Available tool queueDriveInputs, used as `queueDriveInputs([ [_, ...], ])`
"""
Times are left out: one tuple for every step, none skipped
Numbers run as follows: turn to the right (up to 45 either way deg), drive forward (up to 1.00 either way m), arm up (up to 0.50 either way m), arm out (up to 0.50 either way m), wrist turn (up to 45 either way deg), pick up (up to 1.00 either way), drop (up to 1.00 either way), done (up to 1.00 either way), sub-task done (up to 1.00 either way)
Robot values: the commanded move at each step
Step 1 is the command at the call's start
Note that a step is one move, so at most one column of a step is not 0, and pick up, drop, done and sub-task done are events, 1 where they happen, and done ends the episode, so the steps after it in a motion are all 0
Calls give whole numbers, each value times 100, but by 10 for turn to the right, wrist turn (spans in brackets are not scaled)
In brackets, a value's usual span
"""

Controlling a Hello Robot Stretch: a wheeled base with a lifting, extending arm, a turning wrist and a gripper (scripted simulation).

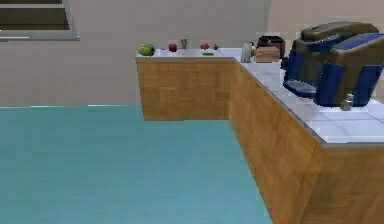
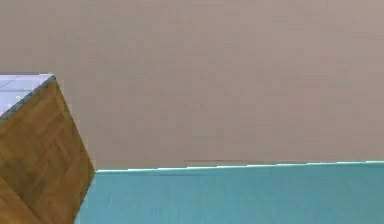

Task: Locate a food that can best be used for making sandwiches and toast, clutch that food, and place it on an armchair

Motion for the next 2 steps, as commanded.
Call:
queueDriveInputs([
  [0,100,0,0,0,0,0,0,0],
  [0,55,0,0,0,0,0,0,0],
])
